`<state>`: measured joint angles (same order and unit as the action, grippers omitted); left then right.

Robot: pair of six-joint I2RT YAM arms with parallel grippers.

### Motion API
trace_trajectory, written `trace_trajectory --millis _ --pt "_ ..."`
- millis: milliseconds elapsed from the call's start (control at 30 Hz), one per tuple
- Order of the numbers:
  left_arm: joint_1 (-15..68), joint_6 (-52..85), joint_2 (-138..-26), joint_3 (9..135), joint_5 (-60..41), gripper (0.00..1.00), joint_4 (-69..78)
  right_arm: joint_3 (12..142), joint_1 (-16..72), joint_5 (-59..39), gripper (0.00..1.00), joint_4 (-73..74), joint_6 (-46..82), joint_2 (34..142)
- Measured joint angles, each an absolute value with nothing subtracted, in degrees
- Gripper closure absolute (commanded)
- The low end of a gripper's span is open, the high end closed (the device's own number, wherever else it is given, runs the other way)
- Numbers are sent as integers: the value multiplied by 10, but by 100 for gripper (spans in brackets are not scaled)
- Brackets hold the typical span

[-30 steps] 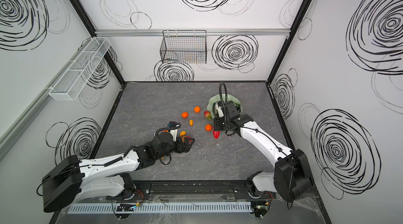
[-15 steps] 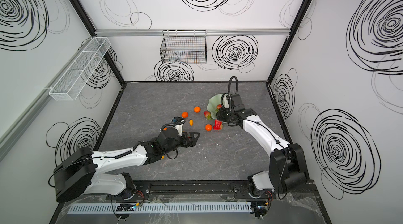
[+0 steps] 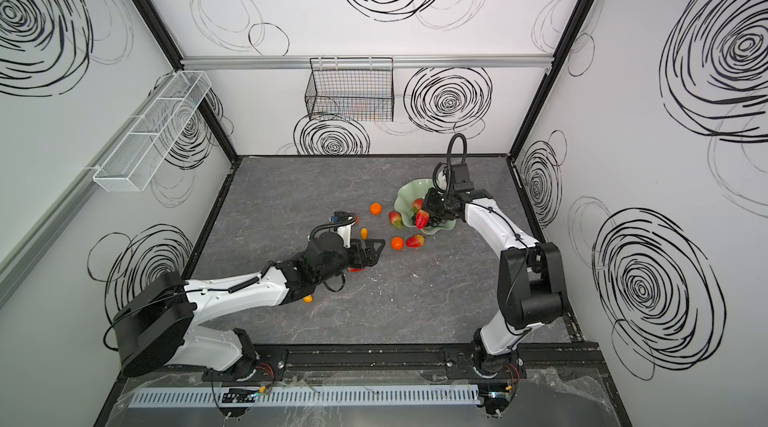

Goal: Place and organize the fake fruits in the fruit bowl
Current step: 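Carry the small strawberry over the green bowl with the right gripper, then lower the small strawberry into the bowl and open the right gripper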

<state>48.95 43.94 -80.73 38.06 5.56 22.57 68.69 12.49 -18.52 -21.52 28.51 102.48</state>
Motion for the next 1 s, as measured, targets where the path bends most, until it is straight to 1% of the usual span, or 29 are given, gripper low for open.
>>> trace_trajectory --millis 233,433,567,1000 --pt "487 440 -808 376 54 1 237 738 126 -198 100 -213 302 1096" --pt "486 443 -806 345 54 1 251 781 131 -200 100 -219 307 1151" --pt "486 444 -806 336 54 1 257 797 134 -199 95 -222 306 1176" --pt "485 450 -806 325 55 1 289 810 135 -198 71 -237 302 1195"
